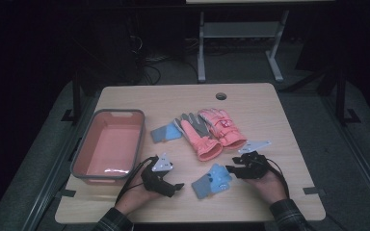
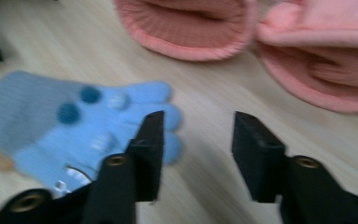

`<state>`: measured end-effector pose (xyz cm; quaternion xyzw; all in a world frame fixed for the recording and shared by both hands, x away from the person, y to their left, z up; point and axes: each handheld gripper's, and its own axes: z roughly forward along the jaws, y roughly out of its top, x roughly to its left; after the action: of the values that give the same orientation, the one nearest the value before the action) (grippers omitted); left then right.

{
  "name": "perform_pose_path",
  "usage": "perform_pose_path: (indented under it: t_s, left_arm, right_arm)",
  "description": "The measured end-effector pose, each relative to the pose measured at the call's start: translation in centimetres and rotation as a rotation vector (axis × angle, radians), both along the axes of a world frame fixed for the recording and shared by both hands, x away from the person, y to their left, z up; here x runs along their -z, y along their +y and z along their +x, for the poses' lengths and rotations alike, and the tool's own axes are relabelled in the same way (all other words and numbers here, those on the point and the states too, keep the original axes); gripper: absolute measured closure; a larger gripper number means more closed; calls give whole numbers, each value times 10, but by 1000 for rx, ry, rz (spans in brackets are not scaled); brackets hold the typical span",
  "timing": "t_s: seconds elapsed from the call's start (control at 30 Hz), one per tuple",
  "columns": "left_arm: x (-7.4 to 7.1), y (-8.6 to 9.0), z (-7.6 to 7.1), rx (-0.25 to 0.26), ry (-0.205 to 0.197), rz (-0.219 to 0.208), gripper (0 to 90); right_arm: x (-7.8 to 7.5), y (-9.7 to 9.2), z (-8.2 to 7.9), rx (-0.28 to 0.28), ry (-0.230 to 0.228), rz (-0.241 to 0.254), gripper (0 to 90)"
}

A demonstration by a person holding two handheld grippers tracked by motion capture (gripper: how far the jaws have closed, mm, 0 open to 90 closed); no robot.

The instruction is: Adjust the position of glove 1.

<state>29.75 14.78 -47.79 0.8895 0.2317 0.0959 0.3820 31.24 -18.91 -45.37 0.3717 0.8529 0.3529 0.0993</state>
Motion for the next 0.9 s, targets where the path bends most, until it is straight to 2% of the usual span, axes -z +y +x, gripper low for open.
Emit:
perform_pose_path:
  t_s: [0.1, 0.13, 0.17, 0.2, 0.23, 0.3, 0.33, 0.43, 0.47, 0.53, 0.67, 0.77, 0.9]
  left_arm:
    - [0, 0, 0, 2, -5, 3, 123]
    - [0, 0, 0, 2, -5, 3, 123]
    - [0, 0, 0, -1, 0, 0, 123]
    - [0, 0, 0, -1, 0, 0, 123]
    - [0, 0, 0, 0, 2, 1, 123]
    - [0, 0, 0, 0, 2, 3, 123]
    - [0, 0, 0, 0, 2, 3, 123]
    - [0, 0, 0, -1, 2, 3, 123]
    - [0, 0, 0, -1, 2, 2, 123]
    - [0, 0, 0, -1, 2, 2, 123]
    - [0, 0, 0, 0, 1, 2, 123]
    - [0, 0, 1, 3, -2, 5, 123]
    - [-4, -4, 1, -15, 28, 35, 131]
  right_arm:
    - [0, -18, -2, 37, -21, -3, 408]
    - [0, -18, -2, 37, -21, -3, 408]
    - [1, -30, -3, 55, -21, -4, 342]
    - [1, -30, -3, 55, -21, -4, 342]
    - [4, -42, -4, 73, -29, -12, 268]
    - [7, -52, -5, 98, -22, 2, 229]
    - [10, -57, -5, 112, -35, 9, 180]
    - [18, -67, -5, 133, -55, 11, 137]
    - [19, -68, -5, 128, -51, 13, 132]
    - [21, -69, -6, 136, -83, -8, 117]
    - [24, -67, -7, 135, -112, -33, 71]
    - [26, -66, -6, 132, -115, -42, 43]
    - [29, -68, -5, 134, -95, -31, 28]
